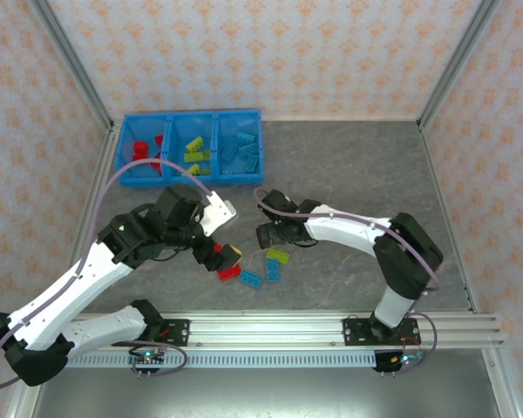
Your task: Sort the legos into containers by color
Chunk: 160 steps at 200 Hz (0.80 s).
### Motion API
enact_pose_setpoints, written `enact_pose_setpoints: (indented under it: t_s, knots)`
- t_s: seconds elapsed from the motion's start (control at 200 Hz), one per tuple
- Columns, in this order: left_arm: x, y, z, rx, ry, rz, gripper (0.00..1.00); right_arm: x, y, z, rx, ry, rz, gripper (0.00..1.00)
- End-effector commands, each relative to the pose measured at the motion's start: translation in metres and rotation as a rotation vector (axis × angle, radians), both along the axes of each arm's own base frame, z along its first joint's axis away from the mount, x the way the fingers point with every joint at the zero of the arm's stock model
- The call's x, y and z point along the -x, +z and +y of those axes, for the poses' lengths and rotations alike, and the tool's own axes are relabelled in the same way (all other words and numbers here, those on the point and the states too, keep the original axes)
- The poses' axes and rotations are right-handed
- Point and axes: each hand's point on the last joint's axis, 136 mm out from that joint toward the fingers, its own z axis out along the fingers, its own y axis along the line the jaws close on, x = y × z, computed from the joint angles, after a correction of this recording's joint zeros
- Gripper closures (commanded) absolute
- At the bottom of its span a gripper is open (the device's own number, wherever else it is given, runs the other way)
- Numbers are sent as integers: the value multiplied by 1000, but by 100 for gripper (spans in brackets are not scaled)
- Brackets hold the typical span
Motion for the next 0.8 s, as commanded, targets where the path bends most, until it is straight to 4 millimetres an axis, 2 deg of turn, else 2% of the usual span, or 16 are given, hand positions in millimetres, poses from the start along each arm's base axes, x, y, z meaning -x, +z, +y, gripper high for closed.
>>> enact_pose_setpoints:
  t_s: [0.0, 0.09, 0.25, 0.325, 0.571, 0.701, 0.796]
  knots:
    - [0, 1, 0, 19, -37, -15, 0, -9, -8, 0, 48, 13, -16, 1]
    - [0, 2, 3, 50, -29, -15, 0, -12, -17, -5, 90, -2, -22, 0]
    - [-4, 3, 9, 83, 8, -34, 0, -12, -31, -2, 81, 12, -12, 10]
    - [-4, 5, 11, 88, 14, -36, 0, -13, -37, 0, 91, 22, -6, 11]
    - [-8, -1, 12, 76, 29, -22, 0, -22, -45, 8, 94, 10, -1, 39]
    - [-9, -2, 14, 70, 36, -26, 0, -21, -40, 9, 64, -8, -8, 49]
    - [-8, 1, 14, 80, 34, -38, 0, -21, -17, 8, 28, -19, -49, 50]
